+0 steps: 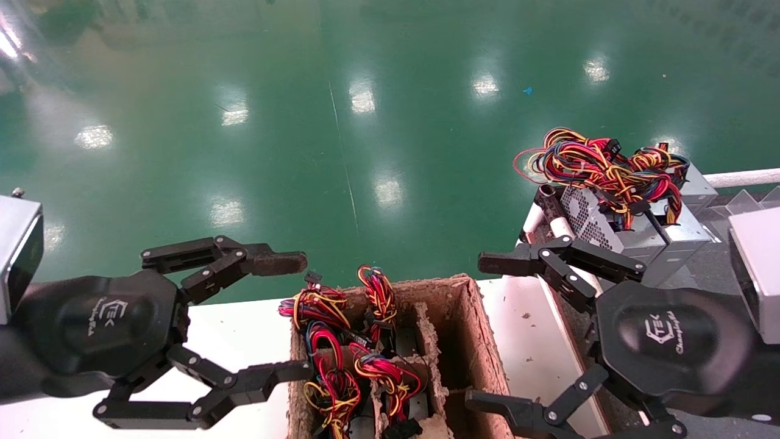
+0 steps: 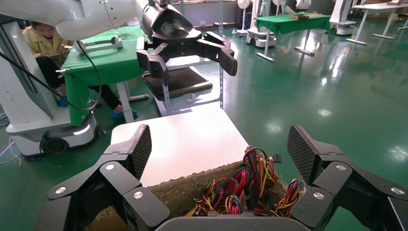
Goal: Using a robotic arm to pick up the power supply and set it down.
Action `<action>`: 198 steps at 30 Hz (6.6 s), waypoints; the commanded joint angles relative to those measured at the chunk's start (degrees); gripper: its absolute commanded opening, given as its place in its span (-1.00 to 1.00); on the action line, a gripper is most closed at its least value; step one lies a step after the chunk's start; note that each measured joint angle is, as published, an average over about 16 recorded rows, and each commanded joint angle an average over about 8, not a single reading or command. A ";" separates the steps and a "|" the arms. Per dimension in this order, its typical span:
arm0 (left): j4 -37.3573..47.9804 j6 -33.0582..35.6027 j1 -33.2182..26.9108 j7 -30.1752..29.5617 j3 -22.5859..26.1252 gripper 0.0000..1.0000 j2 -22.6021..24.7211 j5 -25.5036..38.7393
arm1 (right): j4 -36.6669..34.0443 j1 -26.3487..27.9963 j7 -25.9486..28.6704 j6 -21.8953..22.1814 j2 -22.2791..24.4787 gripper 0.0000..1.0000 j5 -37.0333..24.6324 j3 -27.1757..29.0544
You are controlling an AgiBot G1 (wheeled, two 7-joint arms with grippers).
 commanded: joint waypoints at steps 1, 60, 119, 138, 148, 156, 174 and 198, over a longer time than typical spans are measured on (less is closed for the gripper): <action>0.00 0.00 0.00 0.00 0.00 -1.00 0.00 0.00 | 0.00 0.00 0.00 0.00 0.00 1.00 0.00 0.00; 0.02 0.00 -0.02 0.02 0.03 1.00 0.00 -0.01 | -4.93 6.12 7.12 11.61 -16.10 -1.00 -29.12 -16.17; 0.02 -0.02 -0.03 0.04 0.07 1.00 -0.02 -0.04 | 1.96 12.70 5.31 10.65 1.43 -1.00 -10.60 1.08; 0.02 -0.02 -0.03 0.04 0.08 1.00 -0.03 -0.05 | -7.54 39.12 5.09 18.27 9.84 -1.00 -29.76 1.44; 0.02 -0.02 -0.03 0.05 0.09 1.00 -0.03 -0.06 | -13.16 38.08 4.41 16.21 21.25 -1.00 -35.81 1.01; 0.02 -0.03 -0.03 0.05 0.10 1.00 -0.03 -0.06 | -24.78 31.20 -1.46 13.53 24.26 -1.00 -33.62 0.12; 0.02 -0.03 -0.04 0.06 0.11 1.00 -0.04 -0.07 | -34.91 20.62 -11.92 11.72 18.87 -1.00 -25.51 0.31; 0.02 -0.04 -0.04 0.07 0.13 1.00 -0.04 -0.08 | -29.47 20.58 -6.54 17.98 9.41 -0.30 -26.57 -1.48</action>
